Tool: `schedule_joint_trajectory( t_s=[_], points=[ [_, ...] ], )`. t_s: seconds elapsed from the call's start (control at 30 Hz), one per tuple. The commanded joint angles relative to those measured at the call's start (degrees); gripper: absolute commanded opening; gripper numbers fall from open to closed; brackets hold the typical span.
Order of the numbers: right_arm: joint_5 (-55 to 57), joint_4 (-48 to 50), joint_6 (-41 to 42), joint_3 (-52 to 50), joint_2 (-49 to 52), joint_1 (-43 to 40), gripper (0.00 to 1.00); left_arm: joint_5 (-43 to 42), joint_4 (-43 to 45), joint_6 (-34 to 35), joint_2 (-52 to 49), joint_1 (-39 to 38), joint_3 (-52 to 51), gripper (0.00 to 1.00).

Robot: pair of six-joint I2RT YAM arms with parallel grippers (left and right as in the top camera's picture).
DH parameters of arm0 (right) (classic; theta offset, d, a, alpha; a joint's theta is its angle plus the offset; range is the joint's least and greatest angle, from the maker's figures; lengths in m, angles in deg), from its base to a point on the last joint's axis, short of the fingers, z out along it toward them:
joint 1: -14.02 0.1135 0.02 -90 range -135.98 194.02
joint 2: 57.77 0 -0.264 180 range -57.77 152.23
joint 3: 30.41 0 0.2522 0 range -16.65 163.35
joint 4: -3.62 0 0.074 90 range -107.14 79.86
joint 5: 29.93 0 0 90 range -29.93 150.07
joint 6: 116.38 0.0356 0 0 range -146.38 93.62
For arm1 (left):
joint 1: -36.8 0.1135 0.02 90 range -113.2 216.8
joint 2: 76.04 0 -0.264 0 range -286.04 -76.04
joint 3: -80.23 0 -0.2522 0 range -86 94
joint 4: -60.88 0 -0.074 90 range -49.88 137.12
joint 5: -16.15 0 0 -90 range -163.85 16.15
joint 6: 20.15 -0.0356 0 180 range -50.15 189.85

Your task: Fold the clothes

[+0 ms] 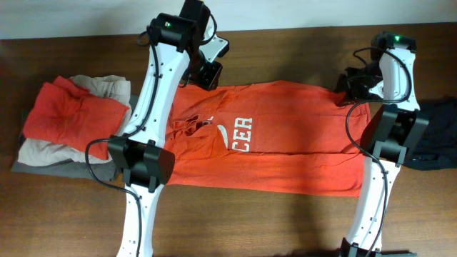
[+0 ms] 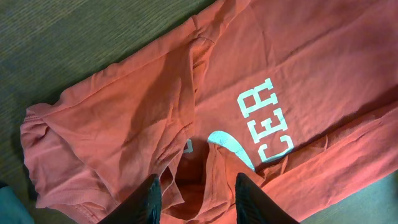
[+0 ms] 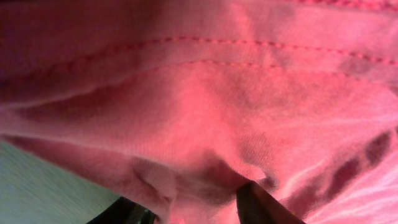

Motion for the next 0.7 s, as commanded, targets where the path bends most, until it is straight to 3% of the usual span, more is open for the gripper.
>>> schedule_joint_trajectory(
  t_s=[0.0,0.3,0.57,0.63,0.67],
  points=[
    [1.97,-0.90,-4.85,1.79,0.81,-0.11,0.43,-0.98,0.04,0.13,0.92,-0.11,0.42,0.39],
    [1.97,-5.35,-9.94,8.81,0.70,-0.66,0.41,-0.98,-0.07,0.13,0.92,-0.11,0.42,0.38],
    [3.89,-10.45,-10.78,13.11,0.70,-0.76,0.06,-0.72,-0.94,0.11,0.92,-0.11,0.42,0.38],
    [4.33,-10.47,-11.45,13.11,0.70,-0.63,0.05,0.04,-1.07,0.11,0.92,-0.11,0.42,0.39],
    [4.66,-10.45,-11.37,13.11,0.70,-0.50,0.10,0.11,-1.14,0.11,0.92,-0.11,0.42,0.38]
  ],
)
